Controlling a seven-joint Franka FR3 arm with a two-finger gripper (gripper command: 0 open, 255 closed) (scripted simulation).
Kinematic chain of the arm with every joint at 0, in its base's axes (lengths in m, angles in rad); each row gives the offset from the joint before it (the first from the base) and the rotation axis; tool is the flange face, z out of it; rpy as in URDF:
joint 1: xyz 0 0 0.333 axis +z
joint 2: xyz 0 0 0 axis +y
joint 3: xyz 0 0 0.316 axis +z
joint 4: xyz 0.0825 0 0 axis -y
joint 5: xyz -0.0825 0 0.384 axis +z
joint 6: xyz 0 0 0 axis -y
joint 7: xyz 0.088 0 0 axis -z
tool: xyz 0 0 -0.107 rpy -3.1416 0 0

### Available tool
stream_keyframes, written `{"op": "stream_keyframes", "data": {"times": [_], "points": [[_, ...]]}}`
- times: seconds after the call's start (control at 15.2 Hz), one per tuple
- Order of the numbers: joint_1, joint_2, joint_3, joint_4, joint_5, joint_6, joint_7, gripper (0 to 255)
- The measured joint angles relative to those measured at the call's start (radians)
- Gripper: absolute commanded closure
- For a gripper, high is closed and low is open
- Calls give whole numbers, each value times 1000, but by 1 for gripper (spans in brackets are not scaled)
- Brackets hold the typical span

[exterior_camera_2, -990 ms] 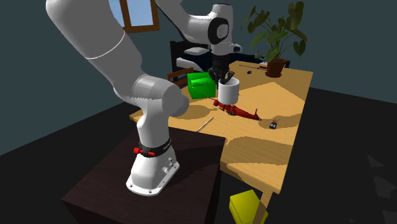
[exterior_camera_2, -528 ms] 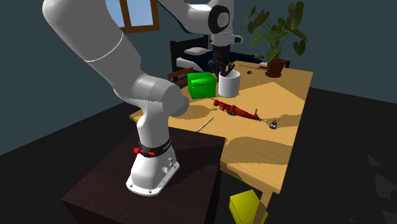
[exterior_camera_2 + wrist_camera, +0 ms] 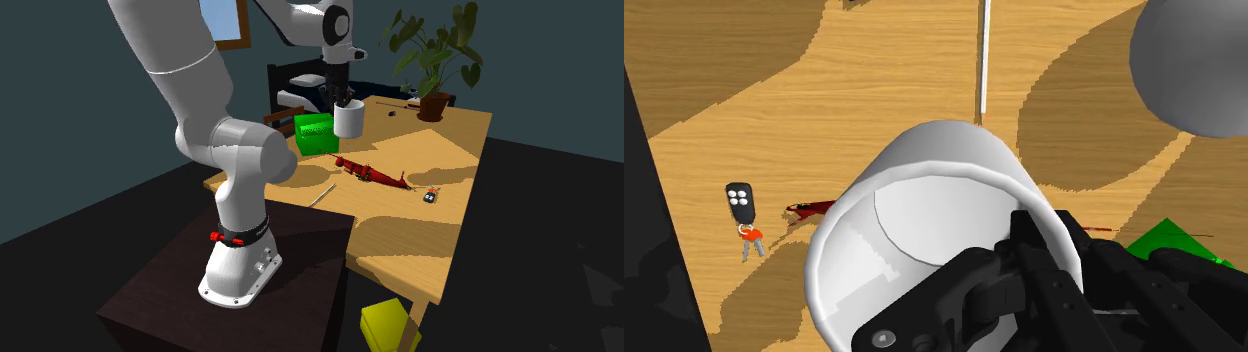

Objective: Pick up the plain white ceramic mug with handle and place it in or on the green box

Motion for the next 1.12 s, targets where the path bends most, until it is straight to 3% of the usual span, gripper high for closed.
{"op": "stream_keyframes", "data": {"times": [0.59,1.12], "points": [[75,266,91,265,40,-3,136,255],[129,523,144,603,39,-86,243,255]]}}
